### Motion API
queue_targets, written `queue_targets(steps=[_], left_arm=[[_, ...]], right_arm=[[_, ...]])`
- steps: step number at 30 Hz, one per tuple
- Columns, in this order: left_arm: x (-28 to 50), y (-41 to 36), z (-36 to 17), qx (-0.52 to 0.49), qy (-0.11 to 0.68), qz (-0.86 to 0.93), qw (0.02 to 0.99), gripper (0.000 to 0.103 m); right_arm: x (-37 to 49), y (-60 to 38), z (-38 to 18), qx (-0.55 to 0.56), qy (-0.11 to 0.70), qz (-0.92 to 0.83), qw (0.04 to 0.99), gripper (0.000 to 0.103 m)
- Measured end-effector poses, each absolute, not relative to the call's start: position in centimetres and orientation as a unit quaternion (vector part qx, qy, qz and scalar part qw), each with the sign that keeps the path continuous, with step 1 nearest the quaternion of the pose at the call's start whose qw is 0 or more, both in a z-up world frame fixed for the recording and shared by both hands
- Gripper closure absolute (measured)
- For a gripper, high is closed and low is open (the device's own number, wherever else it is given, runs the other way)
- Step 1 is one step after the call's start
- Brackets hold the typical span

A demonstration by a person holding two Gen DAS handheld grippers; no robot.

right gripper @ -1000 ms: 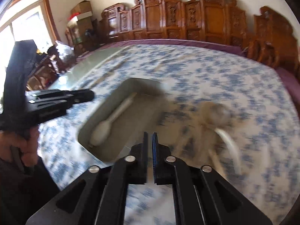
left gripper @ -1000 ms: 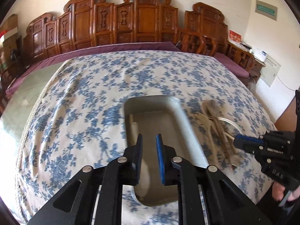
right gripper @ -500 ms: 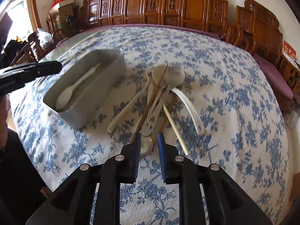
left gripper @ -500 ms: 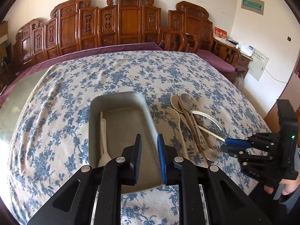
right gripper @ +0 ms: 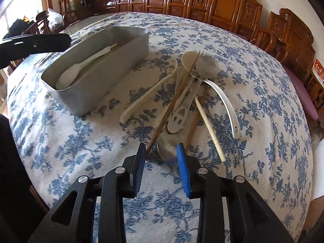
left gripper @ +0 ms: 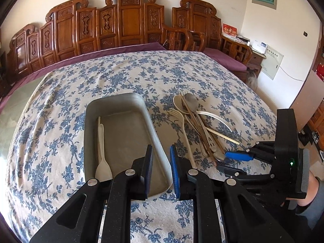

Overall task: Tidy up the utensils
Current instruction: 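Grasp a silver metal spoon from the pile with the right gripper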

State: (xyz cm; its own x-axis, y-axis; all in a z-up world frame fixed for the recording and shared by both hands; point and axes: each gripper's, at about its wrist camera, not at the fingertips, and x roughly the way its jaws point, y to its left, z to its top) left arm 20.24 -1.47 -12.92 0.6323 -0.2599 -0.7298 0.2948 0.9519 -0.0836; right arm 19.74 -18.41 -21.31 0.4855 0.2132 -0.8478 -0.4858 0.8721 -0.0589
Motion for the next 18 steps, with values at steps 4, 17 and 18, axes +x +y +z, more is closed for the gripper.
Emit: queue_targets(steps=[4, 17, 18], left_arm=[[20.4, -1.6, -13.0, 0.023, 0.401, -0.152, 0.903, 0.087], [20.6, -2.0, -13.6, 0.031, 0.405, -0.153, 0.901, 0.087], [20.6, -2.1, -13.6, 0.032, 0.405, -0.153, 0.901, 0.087]], right_arm=[[19.8, -18.5, -21.4, -0.152, 0.462, 0.215, 0.847, 0.069], [20.4, -21.5, -21.7, -0.086, 0.471, 0.223, 0.849, 0.094], [20.4, -21.7, -21.6, -0.085, 0.470, 0.223, 0.850, 0.096]])
